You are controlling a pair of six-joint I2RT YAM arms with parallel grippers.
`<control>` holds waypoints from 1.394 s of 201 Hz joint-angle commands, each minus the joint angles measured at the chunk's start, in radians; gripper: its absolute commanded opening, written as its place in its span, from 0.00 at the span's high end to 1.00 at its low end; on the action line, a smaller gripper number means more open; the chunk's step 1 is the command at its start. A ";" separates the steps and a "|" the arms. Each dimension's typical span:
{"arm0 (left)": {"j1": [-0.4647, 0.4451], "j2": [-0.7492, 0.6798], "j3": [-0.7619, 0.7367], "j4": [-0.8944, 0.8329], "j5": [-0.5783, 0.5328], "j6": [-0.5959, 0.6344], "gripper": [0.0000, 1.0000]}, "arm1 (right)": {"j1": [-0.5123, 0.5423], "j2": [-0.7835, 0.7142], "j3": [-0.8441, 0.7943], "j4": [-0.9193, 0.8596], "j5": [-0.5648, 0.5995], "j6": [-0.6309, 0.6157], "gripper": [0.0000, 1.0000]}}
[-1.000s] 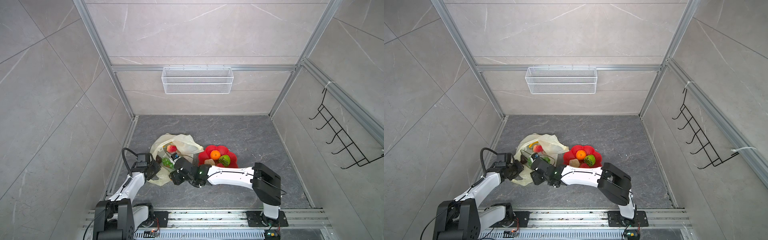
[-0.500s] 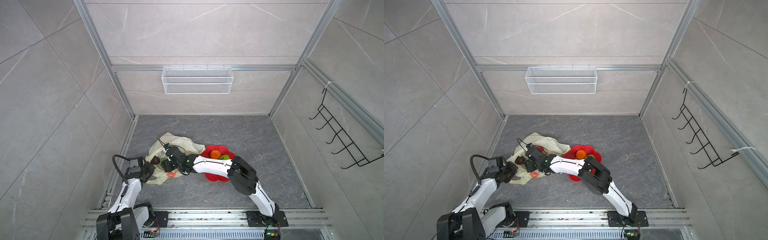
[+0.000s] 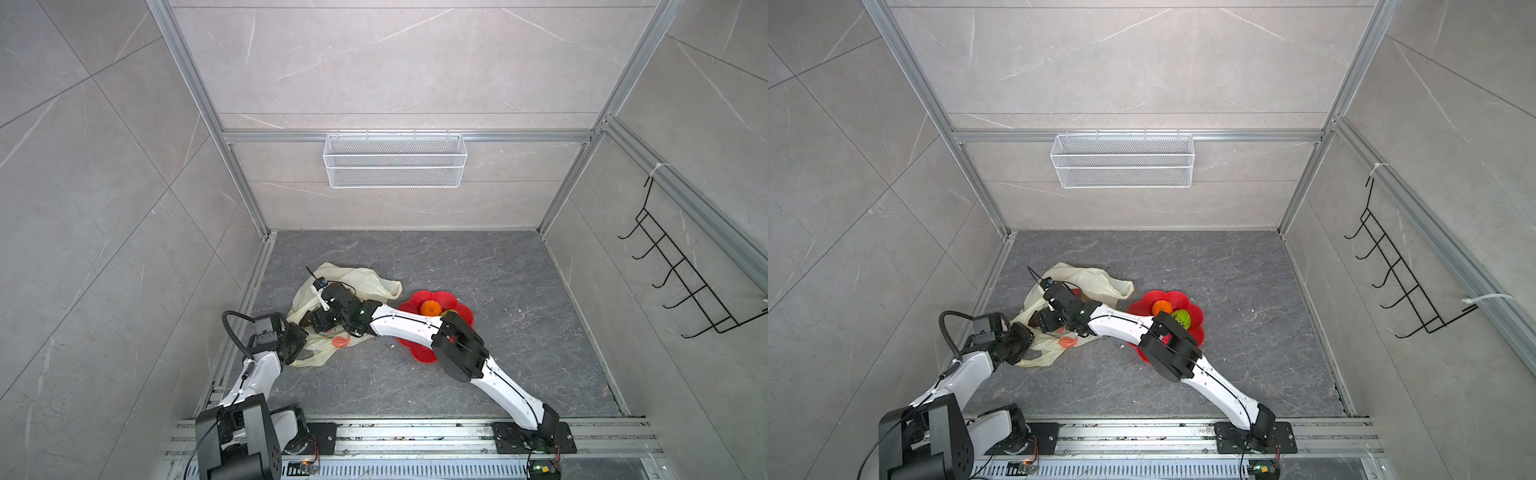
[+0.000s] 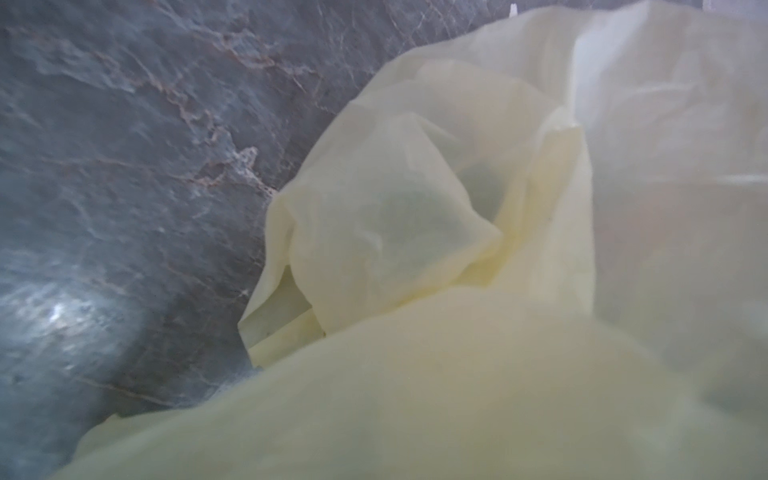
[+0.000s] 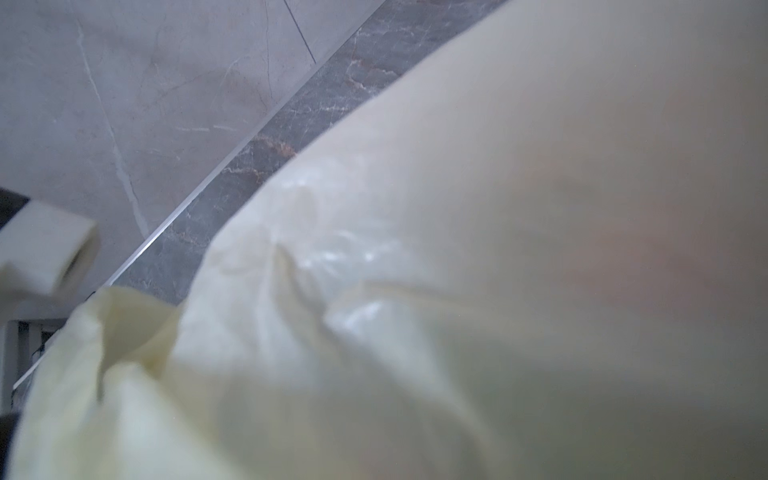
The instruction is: Take the fake fruits out of the plastic bag
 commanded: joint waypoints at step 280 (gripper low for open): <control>0.006 -0.171 -0.050 -0.067 0.014 -0.002 1.00 | 0.047 0.157 0.318 -0.238 -0.038 0.034 0.45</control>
